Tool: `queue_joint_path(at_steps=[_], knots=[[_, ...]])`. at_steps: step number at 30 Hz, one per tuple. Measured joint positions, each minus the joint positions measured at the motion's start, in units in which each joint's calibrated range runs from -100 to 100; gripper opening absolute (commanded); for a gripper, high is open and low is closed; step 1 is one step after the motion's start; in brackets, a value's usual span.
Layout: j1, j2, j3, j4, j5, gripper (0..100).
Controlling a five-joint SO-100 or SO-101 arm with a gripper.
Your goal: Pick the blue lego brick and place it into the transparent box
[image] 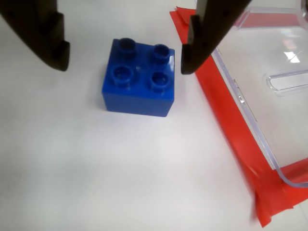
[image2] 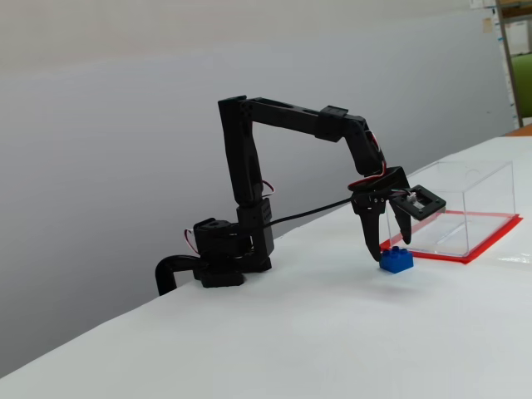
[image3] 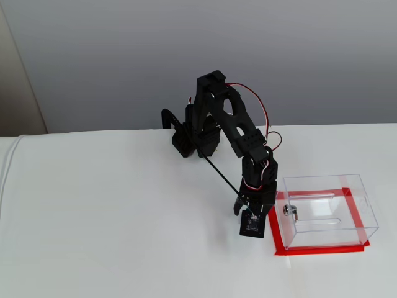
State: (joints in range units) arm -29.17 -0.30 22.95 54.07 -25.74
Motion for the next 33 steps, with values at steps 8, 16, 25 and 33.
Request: queue_joint_path(at_steps=[8, 16, 25, 33], knots=[[0.0, 2.45, -0.09, 0.0, 0.0, 26], [0.0, 2.54, -0.09, -0.17, 0.0, 26], [-0.11, 4.74, -1.5, -0.34, -1.51, 25], [0.0, 5.58, -2.12, -0.34, -1.51, 17]])
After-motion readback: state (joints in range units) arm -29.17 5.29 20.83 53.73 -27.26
